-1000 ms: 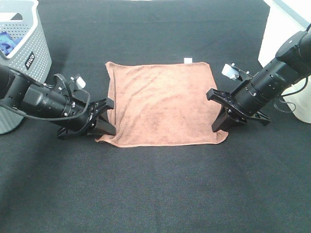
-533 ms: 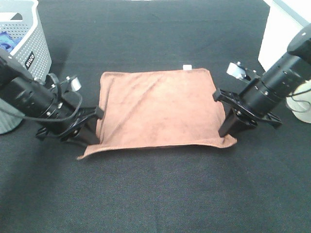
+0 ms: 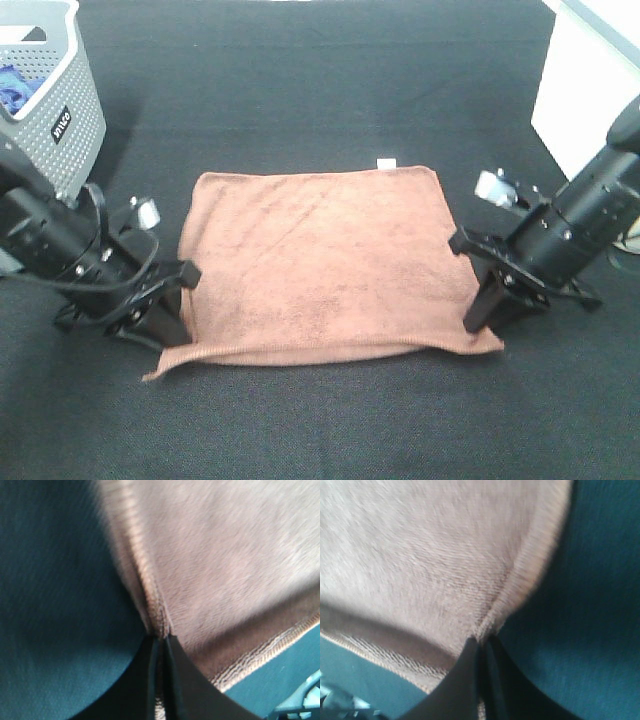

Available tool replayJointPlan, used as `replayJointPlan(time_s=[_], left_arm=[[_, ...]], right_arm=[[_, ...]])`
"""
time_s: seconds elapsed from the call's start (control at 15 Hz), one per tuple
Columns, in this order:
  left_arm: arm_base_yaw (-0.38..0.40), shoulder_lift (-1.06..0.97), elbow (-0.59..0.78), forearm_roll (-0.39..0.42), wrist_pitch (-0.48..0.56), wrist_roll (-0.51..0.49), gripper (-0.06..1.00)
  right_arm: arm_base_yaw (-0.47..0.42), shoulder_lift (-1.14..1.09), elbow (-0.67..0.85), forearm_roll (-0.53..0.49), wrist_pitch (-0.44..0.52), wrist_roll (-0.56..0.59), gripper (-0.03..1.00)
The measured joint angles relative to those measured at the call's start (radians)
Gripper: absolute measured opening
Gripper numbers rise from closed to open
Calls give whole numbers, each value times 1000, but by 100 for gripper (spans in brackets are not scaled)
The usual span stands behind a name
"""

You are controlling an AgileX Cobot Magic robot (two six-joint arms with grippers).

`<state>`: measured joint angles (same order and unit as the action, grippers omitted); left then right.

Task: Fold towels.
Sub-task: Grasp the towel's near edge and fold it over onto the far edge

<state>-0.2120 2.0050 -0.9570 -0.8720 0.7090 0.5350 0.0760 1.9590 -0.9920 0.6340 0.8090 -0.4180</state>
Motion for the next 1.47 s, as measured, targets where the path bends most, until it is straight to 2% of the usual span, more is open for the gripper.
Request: replayJointPlan(time_s=[0.13,0.33,0.6,0.8,1.0,1.13,1.2,1.27,1.33,1.4,1.47], left_arm=[[0,-21,-53,5,-27,0,1],[0,-35,-160,6,-165,-20,1],[0,-34,-293,27,-297,-23,1],[0,-9,-355,61,-341,-23,1],[0,126,-494,88,-344,-39,1],[0,216,-593,94,-322,-53,4],[0,242,-617,95,-300,-60,9],[0,256,-631,97,-282,-77,18],[0,261,-634,106,-275,-92,31],[0,261,-634,106,-275,-92,31],[0,261,-635,114,-273,-102,44]], right_arm=[[0,0,-82,1,-21,-8,0],[1,6,-249,9,-125,-8,0],[1,124,-474,8,-109,-9,0],[1,196,-555,8,-108,-9,0],[1,299,-656,8,-122,-9,0],[1,353,-684,7,-165,-9,0],[1,364,-685,7,-178,-9,3],[1,368,-685,7,-190,-8,11],[1,368,-685,7,-190,-7,25],[1,368,-685,7,-190,-7,25],[1,368,-693,8,-184,0,44]])
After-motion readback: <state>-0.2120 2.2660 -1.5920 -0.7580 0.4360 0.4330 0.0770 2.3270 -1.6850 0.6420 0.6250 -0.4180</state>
